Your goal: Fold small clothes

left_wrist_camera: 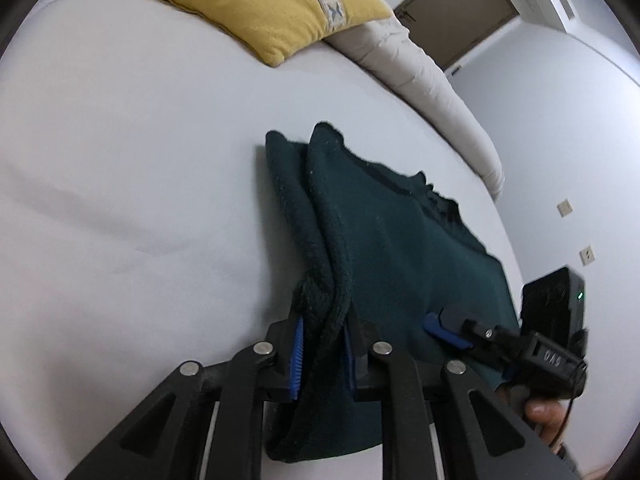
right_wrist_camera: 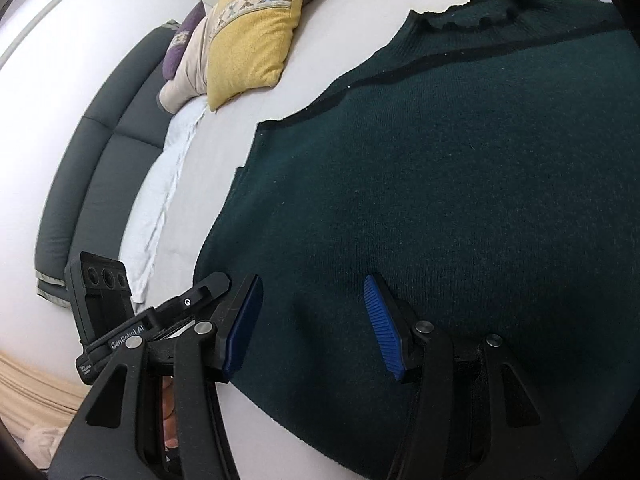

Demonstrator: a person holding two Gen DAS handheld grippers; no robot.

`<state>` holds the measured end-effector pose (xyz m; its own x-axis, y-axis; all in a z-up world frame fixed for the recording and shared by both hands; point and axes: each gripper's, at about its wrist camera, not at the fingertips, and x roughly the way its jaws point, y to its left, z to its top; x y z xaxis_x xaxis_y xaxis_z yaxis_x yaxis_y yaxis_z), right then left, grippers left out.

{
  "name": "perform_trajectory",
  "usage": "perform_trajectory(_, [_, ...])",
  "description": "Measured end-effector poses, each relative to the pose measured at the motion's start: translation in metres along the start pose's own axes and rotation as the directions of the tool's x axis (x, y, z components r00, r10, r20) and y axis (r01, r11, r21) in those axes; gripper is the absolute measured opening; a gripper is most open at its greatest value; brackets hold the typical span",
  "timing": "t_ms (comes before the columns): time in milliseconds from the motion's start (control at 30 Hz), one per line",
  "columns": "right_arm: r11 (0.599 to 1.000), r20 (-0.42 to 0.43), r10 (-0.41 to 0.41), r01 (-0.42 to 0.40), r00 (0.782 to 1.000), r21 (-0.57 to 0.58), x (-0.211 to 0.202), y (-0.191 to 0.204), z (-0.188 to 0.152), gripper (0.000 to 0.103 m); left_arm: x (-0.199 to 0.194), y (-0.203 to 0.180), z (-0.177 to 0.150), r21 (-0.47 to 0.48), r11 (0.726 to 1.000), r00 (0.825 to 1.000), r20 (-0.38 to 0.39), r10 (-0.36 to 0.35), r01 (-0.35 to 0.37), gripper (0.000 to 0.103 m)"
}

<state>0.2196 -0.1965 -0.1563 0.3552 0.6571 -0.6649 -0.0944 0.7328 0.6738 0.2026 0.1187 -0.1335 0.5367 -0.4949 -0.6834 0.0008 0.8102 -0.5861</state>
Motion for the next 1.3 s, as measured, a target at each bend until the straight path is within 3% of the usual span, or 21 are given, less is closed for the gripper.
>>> perform_trajectory(200, [0.988,0.07,0.098,-0.106,0.993,0.112,-0.039,-0.028,0.01,0.052,-0.011,-0.047,0.004,0.06,0.998,1.0,0.013,-0.023,0.022,0.016])
perform_trajectory(367, [0.961,0.146,0.159,-0.187,0.976,0.205,-0.085,-0.073,0.03,0.058,0.012,-0.125,0.003,0.149,0.986,0.997,0.003,-0.077,0.076,0.016])
perform_trajectory(500, [0.933,0.147,0.206,-0.24,0.967,0.27,-0.096,-0.106,0.046,0.063,0.065,-0.189,-0.024,0.228,0.965,0.992,-0.051,-0.118,0.127,0.016])
perform_trajectory(633, [0.908,0.134,0.279,-0.306,0.951,0.285,-0.092,-0.117,0.054,0.063,0.103,-0.205,-0.058,0.237,0.961,0.987,-0.111,-0.116,0.14,0.017])
perform_trajectory(700, [0.901,0.141,0.296,-0.325,0.945,0.287,-0.091,-0.122,0.057,0.064,0.103,-0.208,-0.069,0.266,0.956,0.99,-0.091,-0.106,0.126,0.019])
perform_trajectory(767, [0.905,0.131,0.285,-0.311,0.95,0.29,-0.085,-0.123,0.06,0.064,0.096,-0.21,-0.074,0.291,0.946,0.989,-0.078,-0.126,0.144,0.027])
perform_trajectory(833, [0.921,0.111,0.258,-0.279,0.96,0.271,-0.083,-0.118,0.064,0.063,0.089,-0.209,-0.075,0.293,0.94,0.985,-0.079,-0.156,0.172,0.043])
perform_trajectory(900, [0.945,0.07,0.21,-0.221,0.975,0.24,-0.076,-0.108,0.067,0.058,0.079,-0.207,-0.077,0.295,0.936,0.982,-0.072,-0.177,0.191,0.048])
perform_trajectory(967, [0.966,0.024,0.141,-0.143,0.99,0.214,-0.067,-0.099,0.069,0.031,0.068,-0.205,-0.08,0.293,0.936,0.98,-0.065,-0.186,0.197,0.05])
perform_trajectory(1033, [0.972,-0.019,0.093,-0.087,0.996,0.217,-0.06,-0.1,0.07,0.014,0.052,-0.2,-0.082,0.298,0.931,0.977,-0.052,-0.205,0.211,0.052])
perform_trajectory(1133, [0.975,-0.022,0.051,-0.045,0.998,0.219,-0.062,-0.104,0.065,0.012,0.03,-0.193,-0.082,0.33,0.926,0.982,-0.007,-0.19,0.181,0.06])
perform_trajectory(1300, [0.986,-0.005,-0.022,0.023,1.0,0.163,-0.086,-0.098,0.072,0.011,0.021,-0.178,-0.068,0.316,0.936,0.987,0.001,-0.161,0.153,0.062])
